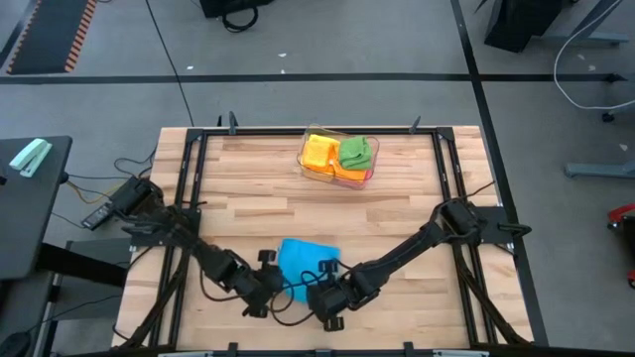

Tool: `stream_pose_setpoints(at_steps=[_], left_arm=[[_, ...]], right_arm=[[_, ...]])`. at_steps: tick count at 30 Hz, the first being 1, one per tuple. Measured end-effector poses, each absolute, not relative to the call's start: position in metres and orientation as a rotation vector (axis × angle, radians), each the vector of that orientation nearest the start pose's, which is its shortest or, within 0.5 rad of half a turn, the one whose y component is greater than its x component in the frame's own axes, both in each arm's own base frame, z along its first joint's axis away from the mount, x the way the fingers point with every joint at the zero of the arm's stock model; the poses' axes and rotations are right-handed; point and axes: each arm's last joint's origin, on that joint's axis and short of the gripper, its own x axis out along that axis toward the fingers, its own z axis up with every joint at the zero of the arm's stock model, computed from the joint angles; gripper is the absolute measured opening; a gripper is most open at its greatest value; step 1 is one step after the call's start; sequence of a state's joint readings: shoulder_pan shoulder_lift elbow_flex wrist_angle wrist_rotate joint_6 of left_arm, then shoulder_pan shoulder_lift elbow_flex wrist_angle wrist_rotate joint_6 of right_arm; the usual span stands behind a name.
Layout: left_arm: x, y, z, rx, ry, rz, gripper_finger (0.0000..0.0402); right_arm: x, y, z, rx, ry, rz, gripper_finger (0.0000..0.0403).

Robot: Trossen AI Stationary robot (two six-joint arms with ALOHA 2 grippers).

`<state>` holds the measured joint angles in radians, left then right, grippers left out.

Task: Fold microfiber towels
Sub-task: Fold the blue microfiber cloth

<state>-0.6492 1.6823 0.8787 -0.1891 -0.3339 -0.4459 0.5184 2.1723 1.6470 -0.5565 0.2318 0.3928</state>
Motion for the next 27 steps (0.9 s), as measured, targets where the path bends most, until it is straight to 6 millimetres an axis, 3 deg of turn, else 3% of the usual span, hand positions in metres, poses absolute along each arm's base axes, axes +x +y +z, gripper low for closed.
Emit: stream_pose_setpoints(at_steps=[5,12,21,27], left_arm=[[0.255,-0.182,0.15,0.047,0.938,-0.089,0.0017],[0.257,-0.178,0.15,0.043,0.947,-0.074,0.004],[0.268,-0.157,0.157,-0.034,0.989,-0.134,0.0022],[0.276,-0.143,0.158,-0.116,1.034,-0.219,0.0037]], right_arm=[[0.4,0.21,0.136,0.068,1.011,0.124,0.0042],[0.4,0.205,0.123,0.186,0.978,0.153,0.0042],[0.397,0.204,0.131,0.313,1.014,0.173,0.0042],[0.394,0.202,0.143,0.37,1.039,0.19,0.0042]])
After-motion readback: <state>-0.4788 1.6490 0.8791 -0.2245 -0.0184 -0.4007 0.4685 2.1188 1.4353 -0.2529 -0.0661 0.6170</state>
